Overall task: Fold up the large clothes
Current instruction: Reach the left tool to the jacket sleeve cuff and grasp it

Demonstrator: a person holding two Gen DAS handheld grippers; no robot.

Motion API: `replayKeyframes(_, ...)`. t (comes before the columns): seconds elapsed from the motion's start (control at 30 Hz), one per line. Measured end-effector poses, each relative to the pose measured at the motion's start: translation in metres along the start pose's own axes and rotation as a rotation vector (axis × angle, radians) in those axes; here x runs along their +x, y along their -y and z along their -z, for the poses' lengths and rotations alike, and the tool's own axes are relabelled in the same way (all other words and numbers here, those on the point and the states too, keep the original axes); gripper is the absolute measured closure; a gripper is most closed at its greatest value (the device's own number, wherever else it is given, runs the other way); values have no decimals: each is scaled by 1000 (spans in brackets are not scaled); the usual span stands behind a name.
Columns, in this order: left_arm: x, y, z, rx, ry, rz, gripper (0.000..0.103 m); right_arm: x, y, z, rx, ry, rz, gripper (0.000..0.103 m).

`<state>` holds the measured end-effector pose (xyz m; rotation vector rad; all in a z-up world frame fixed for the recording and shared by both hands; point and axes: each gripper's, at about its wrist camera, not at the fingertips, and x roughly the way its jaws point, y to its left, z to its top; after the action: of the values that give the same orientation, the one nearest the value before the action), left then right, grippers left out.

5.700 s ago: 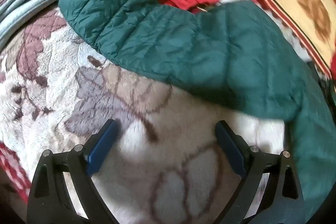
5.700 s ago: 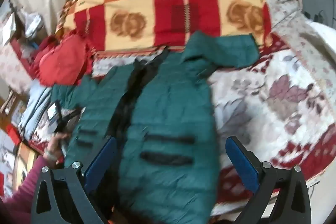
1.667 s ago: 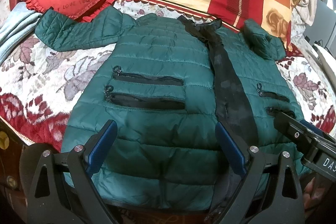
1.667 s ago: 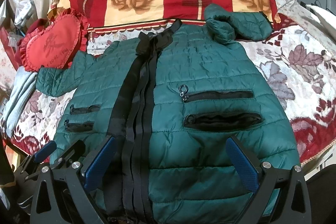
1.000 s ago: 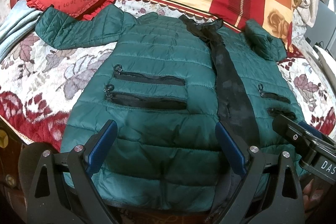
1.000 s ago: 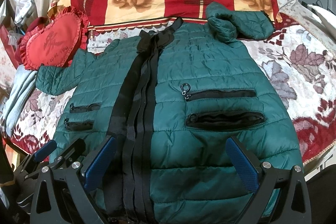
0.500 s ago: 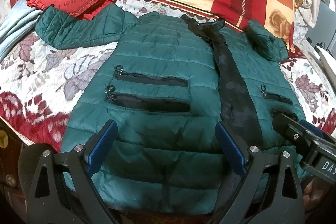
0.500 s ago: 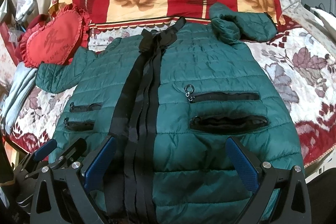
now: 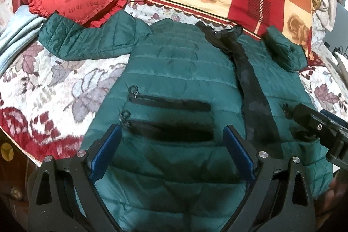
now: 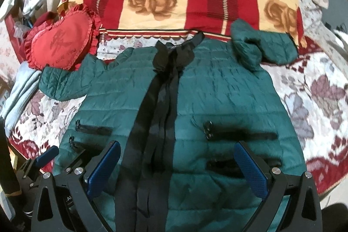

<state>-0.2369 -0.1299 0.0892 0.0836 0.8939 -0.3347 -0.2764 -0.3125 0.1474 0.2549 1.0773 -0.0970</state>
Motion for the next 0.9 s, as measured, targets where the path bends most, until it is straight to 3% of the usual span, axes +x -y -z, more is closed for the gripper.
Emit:
replayKeyframes(0.5,25,-41,-34,-67,-9,-15,9,39,-17,-14,-22,-47,-37,0)
replayKeyframes(0.9,48,-177,-97,-311,10,-162,9,54,-22,-14,-36,-113,-91,0)
